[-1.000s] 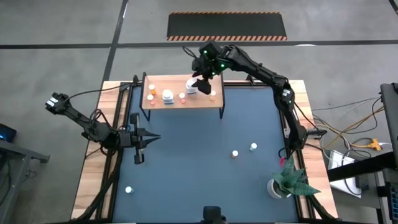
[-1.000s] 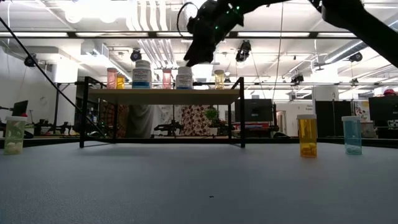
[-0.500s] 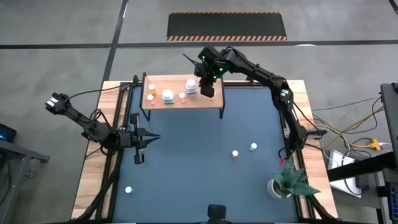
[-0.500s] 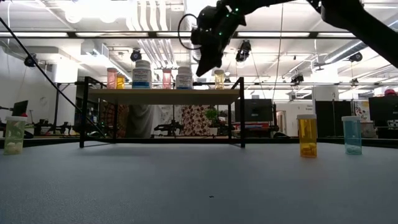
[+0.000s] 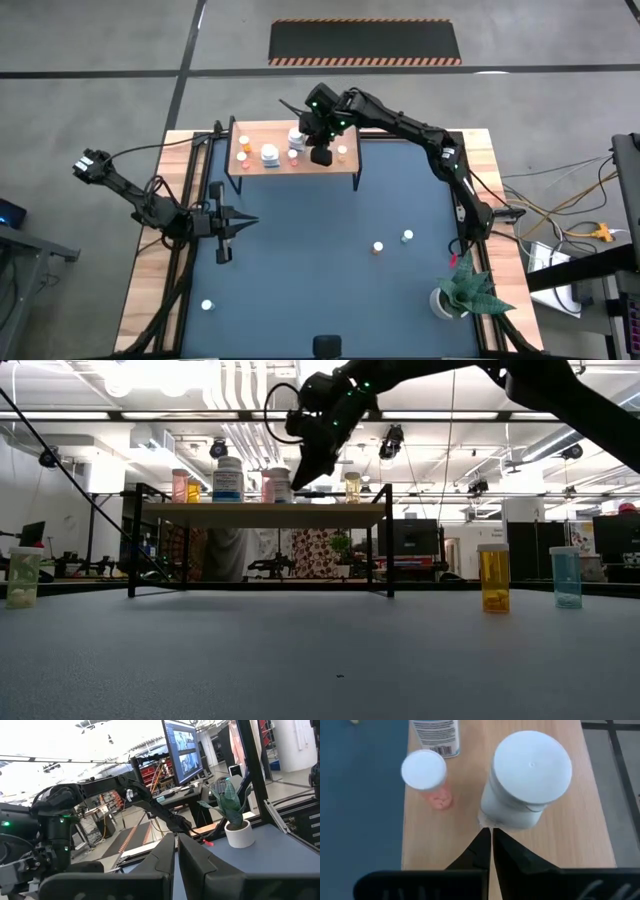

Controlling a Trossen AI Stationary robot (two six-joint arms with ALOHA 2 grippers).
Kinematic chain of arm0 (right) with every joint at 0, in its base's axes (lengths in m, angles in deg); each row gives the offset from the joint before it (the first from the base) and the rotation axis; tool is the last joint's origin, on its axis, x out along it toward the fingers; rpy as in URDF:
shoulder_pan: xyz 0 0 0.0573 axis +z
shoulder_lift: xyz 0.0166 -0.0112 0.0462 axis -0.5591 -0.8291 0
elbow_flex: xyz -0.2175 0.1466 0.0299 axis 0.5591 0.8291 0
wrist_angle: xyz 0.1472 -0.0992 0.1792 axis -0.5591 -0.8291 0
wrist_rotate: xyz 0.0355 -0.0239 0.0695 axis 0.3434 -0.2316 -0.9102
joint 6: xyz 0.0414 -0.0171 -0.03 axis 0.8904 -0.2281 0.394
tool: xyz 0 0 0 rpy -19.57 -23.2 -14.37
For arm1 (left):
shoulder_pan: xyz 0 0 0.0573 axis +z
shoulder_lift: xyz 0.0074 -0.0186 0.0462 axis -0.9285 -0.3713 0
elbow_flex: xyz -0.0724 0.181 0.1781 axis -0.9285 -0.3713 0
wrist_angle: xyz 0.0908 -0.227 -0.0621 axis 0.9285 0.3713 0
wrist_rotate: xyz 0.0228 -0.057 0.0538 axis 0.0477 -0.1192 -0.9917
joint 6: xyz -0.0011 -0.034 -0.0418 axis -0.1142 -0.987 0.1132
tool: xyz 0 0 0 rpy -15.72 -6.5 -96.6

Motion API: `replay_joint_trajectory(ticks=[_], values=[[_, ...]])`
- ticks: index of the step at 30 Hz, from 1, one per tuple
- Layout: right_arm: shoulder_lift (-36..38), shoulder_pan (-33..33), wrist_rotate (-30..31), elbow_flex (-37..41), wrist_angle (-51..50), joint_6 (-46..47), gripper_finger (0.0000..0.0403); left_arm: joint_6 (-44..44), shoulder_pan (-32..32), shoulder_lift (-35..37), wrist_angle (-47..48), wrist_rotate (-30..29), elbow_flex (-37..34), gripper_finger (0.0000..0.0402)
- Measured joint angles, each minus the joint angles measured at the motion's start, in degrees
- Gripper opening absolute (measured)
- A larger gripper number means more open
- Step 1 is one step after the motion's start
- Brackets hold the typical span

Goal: Pick and place medicine bottles onto shelf by color
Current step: Put the white pill bottle on the shelf

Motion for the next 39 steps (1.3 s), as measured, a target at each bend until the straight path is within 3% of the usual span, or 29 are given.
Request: replay_joint_trajectory(ticks=[6,14,39], values=[[0.13,-0.09,3.04,0.00,0.18,0.00,0.0009,0.02,0.01,0.04,0.04,0.00,0.00,0.0005],[-0.10,-0.19,3.06,0.07,7.40,-0.90,0.0009,0.07,0.00,0.04,0.02,0.01,0.00,0.0005],[-2.10,0.53,1.29,0.37,15.82,-0.94,0.0009,0.31,0.01,0.04,0.02,0.00,0.00,0.0005]])
